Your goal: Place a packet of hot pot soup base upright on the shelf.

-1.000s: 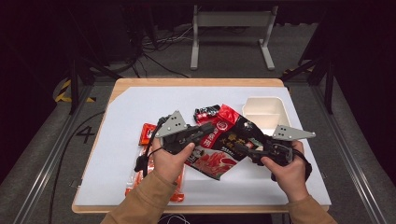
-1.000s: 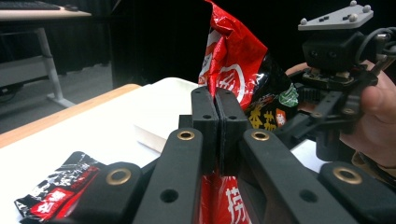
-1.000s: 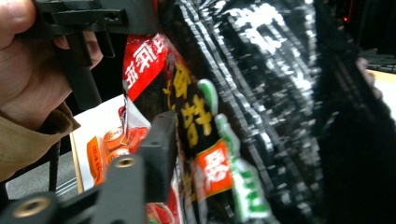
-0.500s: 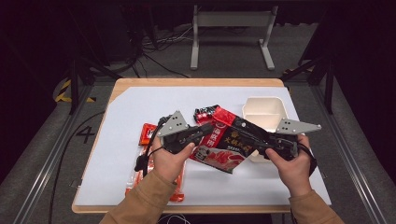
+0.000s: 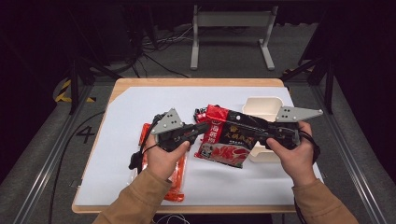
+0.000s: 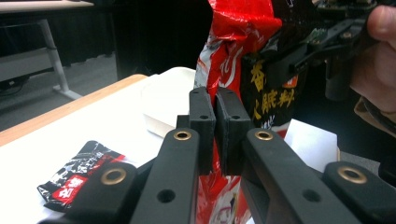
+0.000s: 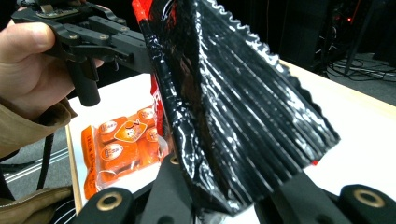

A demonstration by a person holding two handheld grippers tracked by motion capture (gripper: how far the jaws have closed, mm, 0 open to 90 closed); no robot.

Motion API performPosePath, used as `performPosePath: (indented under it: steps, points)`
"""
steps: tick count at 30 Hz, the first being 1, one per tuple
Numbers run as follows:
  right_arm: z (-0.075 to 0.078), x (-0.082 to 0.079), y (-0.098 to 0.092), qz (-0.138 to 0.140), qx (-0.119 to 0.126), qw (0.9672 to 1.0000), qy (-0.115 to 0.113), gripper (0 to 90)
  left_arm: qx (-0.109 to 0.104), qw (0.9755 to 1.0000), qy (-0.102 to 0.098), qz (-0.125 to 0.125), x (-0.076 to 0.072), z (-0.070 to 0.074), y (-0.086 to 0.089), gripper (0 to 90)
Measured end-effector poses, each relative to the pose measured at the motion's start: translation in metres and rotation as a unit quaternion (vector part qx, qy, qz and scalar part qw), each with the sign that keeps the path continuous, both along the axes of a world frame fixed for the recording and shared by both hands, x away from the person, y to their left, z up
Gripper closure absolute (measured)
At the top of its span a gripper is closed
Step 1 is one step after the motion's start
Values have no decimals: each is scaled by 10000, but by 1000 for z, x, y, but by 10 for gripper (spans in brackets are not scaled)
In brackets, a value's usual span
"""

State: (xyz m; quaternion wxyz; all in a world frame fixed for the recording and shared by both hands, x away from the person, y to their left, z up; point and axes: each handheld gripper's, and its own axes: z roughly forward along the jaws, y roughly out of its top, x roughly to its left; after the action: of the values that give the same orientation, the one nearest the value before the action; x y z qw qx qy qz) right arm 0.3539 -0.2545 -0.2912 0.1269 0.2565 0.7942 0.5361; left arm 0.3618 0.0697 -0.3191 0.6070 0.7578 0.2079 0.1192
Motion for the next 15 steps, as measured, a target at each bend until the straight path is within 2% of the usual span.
performPosePath:
  steps: [6,7,8,9,11,15]
  points:
    - [8,4,-3,-47,-9,10000,-48,815,164,9996,124,182,2,-1,17,775]
    - [12,6,-6,-99,-13,9999,-90,815,264,9994,177,165,3,-2,23,759]
    - [14,6,-8,-123,-16,9999,-102,815,264,9994,177,165,3,-2,23,751]
    - [16,6,-9,-133,-25,9998,-114,815,384,9988,177,226,4,-5,31,742]
    - [21,6,-13,-162,-23,9998,-136,816,474,9981,264,299,6,-9,40,723]
    - [30,8,-19,-217,2,9996,-193,816,515,9972,361,393,6,-16,56,667]
